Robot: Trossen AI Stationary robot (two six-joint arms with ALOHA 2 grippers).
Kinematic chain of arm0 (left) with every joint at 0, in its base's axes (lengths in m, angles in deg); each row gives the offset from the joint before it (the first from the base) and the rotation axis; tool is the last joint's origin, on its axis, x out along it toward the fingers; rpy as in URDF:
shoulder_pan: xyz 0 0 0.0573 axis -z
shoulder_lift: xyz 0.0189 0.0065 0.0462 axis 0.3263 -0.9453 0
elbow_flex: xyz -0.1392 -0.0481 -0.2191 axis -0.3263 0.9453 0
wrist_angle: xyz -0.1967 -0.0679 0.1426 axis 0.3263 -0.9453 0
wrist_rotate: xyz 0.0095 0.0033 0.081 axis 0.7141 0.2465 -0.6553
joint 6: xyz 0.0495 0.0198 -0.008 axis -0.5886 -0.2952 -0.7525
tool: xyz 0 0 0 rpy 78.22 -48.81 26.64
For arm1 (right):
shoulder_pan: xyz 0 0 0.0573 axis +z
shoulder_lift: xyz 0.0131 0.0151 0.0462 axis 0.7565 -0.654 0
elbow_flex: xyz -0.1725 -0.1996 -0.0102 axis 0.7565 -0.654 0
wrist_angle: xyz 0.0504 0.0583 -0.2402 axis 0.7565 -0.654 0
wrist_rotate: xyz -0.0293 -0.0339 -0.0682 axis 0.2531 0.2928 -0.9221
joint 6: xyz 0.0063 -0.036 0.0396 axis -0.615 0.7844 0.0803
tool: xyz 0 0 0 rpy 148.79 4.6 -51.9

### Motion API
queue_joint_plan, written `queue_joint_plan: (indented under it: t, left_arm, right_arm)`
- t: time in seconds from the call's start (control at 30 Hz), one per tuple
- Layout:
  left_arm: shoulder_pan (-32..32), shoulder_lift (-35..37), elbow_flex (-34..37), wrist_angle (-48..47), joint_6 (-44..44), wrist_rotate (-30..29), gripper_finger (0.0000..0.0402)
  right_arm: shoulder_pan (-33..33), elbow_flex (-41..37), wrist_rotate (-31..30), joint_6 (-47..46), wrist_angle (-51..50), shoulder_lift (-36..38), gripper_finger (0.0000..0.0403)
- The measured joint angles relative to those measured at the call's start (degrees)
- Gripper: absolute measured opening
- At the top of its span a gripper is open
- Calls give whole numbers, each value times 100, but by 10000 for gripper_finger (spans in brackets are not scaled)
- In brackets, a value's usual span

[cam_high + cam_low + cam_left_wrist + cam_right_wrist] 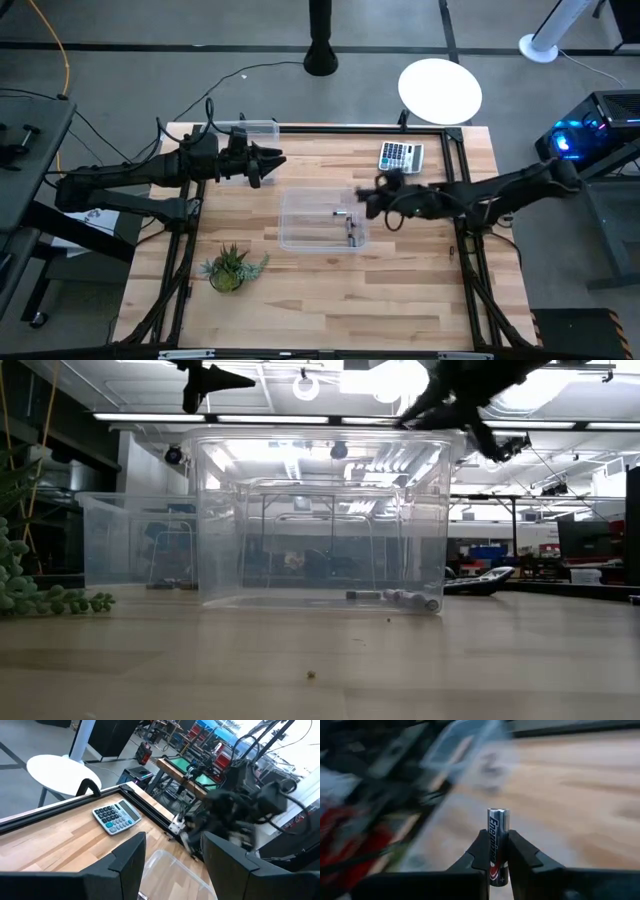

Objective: Sort batteries
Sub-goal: Put the silver battery into the bottom transparent bin

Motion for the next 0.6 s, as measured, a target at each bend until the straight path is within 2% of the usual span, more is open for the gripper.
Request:
queue_joint_plan:
  t: [0.13, 0.3, 0.47, 0.53, 0.6]
  left_arm:
    - [0, 0, 0, 2, -11, -2, 184]
    - [0, 0, 0, -2, -11, -2, 184]
    - [0, 0, 0, -12, -13, -1, 184]
    - [0, 0, 0, -20, -13, 0, 184]
    - [0, 0, 0, -52, -13, 0, 184]
  right_arm:
    - [160, -9, 439, 252, 897, -583, 45]
    - [116, -17, 939, 319, 930, -918, 117]
    - [-88, -17, 2090, 369, 701, -569, 180]
    - [-160, -15, 2183, 368, 326, -243, 186]
    - [-216, 155, 2090, 373, -595, 82, 185]
